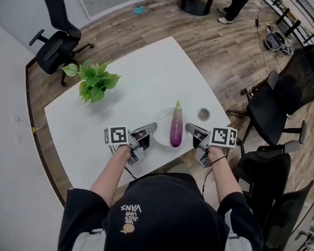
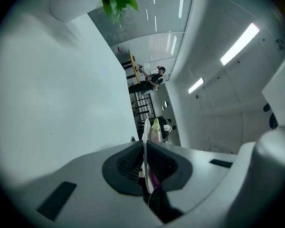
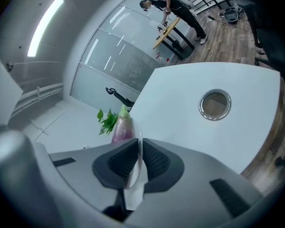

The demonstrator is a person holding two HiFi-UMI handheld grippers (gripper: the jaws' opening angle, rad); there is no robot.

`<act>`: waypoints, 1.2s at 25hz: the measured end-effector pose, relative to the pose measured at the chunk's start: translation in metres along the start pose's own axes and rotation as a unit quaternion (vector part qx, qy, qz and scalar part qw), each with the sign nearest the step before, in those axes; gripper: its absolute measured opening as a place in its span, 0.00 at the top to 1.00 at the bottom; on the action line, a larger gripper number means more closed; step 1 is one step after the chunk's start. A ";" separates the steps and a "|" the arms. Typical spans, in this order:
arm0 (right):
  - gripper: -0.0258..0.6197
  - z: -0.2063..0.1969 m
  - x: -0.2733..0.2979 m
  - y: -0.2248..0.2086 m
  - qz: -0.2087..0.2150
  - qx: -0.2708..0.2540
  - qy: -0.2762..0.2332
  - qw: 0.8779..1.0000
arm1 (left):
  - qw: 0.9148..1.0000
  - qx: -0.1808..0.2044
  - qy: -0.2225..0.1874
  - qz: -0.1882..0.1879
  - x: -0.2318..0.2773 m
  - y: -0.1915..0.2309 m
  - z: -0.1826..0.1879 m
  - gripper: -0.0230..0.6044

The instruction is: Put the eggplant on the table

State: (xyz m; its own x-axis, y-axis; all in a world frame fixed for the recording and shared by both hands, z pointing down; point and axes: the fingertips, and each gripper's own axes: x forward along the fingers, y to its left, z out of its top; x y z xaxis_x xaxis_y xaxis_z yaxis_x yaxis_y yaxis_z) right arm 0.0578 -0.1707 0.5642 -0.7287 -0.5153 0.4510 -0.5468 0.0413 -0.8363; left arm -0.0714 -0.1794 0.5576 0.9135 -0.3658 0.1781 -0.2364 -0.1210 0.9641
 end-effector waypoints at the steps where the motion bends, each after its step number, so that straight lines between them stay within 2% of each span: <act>1: 0.90 0.004 0.002 0.000 -0.001 0.000 -0.002 1.000 | 1.000 -0.002 -0.002 -0.002 0.002 0.000 0.004 0.92; 12: 0.90 0.030 0.029 -0.019 -0.002 0.006 0.019 1.000 | 1.000 -0.018 -0.022 0.007 0.020 0.025 0.032 0.92; 21: 0.90 0.068 0.056 -0.037 0.006 -0.024 0.025 0.999 | 0.998 -0.018 -0.062 0.023 0.044 0.048 0.066 0.92; 26: 0.90 0.078 0.065 -0.055 0.001 -0.020 0.035 0.999 | 0.997 -0.032 -0.064 0.039 0.060 0.066 0.073 0.92; 30: 0.90 0.079 0.069 -0.070 -0.006 -0.007 0.044 0.999 | 0.995 -0.058 -0.059 0.054 0.068 0.077 0.071 0.92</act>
State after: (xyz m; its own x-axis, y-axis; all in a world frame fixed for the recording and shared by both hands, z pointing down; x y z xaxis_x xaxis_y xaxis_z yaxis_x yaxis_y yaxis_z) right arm 0.0780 -0.2766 0.6296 -0.7556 -0.4387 0.4864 -0.5603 0.0481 -0.8269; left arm -0.0515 -0.2792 0.6297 0.8375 -0.4780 0.2648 -0.2857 0.0300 0.9579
